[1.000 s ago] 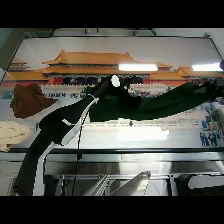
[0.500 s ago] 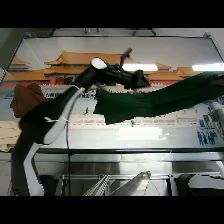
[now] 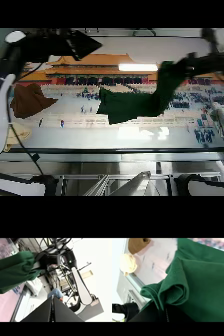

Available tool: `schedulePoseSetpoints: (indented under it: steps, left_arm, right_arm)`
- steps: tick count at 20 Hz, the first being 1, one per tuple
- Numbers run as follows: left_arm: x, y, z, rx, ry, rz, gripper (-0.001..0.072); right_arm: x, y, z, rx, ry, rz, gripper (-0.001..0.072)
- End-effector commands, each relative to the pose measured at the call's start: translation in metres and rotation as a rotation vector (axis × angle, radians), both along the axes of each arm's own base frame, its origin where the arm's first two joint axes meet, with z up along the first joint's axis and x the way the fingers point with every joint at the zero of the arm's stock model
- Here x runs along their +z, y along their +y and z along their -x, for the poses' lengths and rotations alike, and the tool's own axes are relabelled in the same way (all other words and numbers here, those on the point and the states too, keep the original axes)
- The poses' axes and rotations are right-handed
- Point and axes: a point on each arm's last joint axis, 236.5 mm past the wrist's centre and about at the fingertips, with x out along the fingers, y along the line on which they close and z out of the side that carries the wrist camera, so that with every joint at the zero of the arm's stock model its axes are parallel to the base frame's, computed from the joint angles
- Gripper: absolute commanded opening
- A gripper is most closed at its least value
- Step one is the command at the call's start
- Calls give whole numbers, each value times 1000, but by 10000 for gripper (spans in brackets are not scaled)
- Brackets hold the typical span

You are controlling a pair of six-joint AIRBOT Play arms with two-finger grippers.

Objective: Fold the shirts.

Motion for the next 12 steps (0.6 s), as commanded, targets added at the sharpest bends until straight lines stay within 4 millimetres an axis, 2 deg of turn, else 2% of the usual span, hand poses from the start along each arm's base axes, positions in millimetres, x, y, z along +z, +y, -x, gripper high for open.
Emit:
schedulePoseSetpoints:
  steps: [1,4,6,7,8,10,12]
  left_arm:
    - [-1,56,18,39,-23,11,28]
    - [-22,81,20,98,15,20,28]
    - [-38,89,26,117,59,30,28]
    - [-44,91,30,120,79,42,28]
    - [-46,92,33,123,91,71,28]
    - [-39,96,39,114,115,185,28]
    - [-32,100,47,100,127,293,27]
  right_arm:
    - [-35,124,-9,12,-9,10,23]
    - [-94,198,-8,7,49,4,23]
    - [-124,233,-9,-5,57,-33,45]
    - [-128,249,-8,-6,64,-92,295]
    - [-118,258,-9,5,48,-171,561]
    - [-78,258,-13,27,2,-320,579]
    - [-44,230,-16,66,-38,-368,541]
